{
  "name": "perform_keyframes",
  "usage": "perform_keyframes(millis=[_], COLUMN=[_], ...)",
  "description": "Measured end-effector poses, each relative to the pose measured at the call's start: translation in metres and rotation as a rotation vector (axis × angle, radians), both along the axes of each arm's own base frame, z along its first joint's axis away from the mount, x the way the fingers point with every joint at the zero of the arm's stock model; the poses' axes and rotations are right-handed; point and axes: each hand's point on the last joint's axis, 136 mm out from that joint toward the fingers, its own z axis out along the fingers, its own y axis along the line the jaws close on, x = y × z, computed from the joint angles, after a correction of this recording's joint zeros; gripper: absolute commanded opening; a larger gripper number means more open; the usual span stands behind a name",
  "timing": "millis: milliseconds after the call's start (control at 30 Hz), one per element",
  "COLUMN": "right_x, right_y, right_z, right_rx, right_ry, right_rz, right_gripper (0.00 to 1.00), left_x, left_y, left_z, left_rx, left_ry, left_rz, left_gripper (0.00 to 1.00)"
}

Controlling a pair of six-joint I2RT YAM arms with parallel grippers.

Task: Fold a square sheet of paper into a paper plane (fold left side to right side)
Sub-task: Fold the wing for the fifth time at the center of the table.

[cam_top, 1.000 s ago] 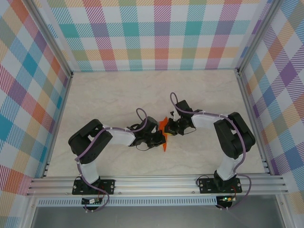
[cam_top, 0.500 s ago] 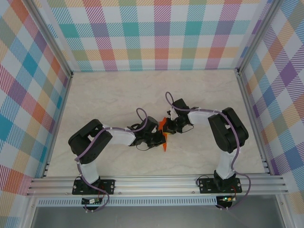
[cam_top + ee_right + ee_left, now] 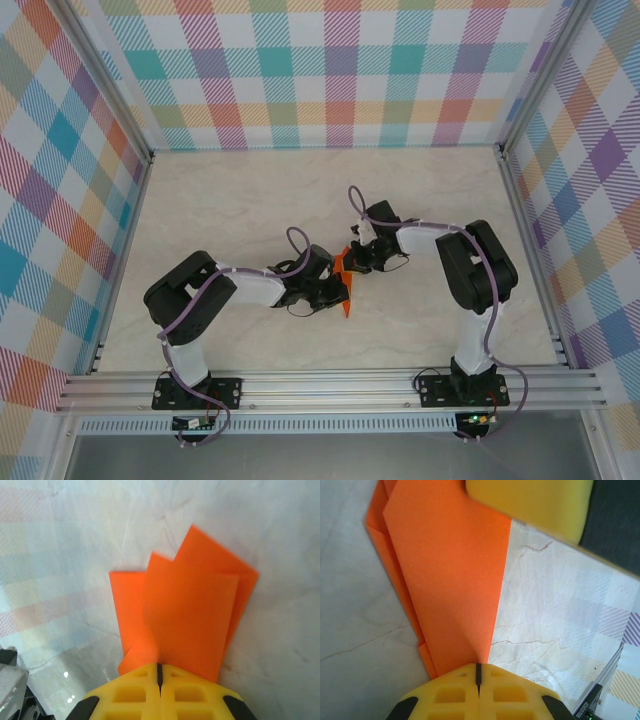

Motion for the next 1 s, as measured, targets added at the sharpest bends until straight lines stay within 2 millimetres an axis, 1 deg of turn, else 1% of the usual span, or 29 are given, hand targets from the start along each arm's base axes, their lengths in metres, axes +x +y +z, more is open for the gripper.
perform_keyframes(millis=[133,267,567,767,833,933,1000], right_x=[0.012,0.032,0.070,0.073,0.078,0.084,0.079], right_y=[-0.001,-0.002,-0.009,-0.010,-0.014,-0.028,-0.038], right_z=[0.000,0.001,0.002,0.003,0.005,0.022,0.044], right_rx=[0.005,0.006,-0.001,-0.005,-0.022,-0.045,-0.043], right_ry=[-0.015,-0.039,-0.091,-0.073,-0.096,-0.159,-0.206], right_rz=[-0.004,-0.019,-0.049,-0.044,-0.052,-0.091,-0.110], right_gripper=[0.04,0.04,0.04,0.04,0.04,0.05,0.05], left_x=[0.000,0.000,0.000,0.000,0.000,0.000,0.000], left_y=[0.000,0.000,0.000,0.000,0.000,0.000,0.000], left_z=[0.000,0.000,0.000,0.001,0.001,0.001,0.001], left_rx=[0.000,0.000,0.000,-0.001,-0.002,-0.002,-0.002], left_ry=[0.000,0.000,-0.001,0.000,0.001,0.005,0.005], left_rz=[0.000,0.000,0.000,0.002,0.004,0.009,0.010], left_gripper=[0.00,0.00,0.00,0.00,0.00,0.00,0.00])
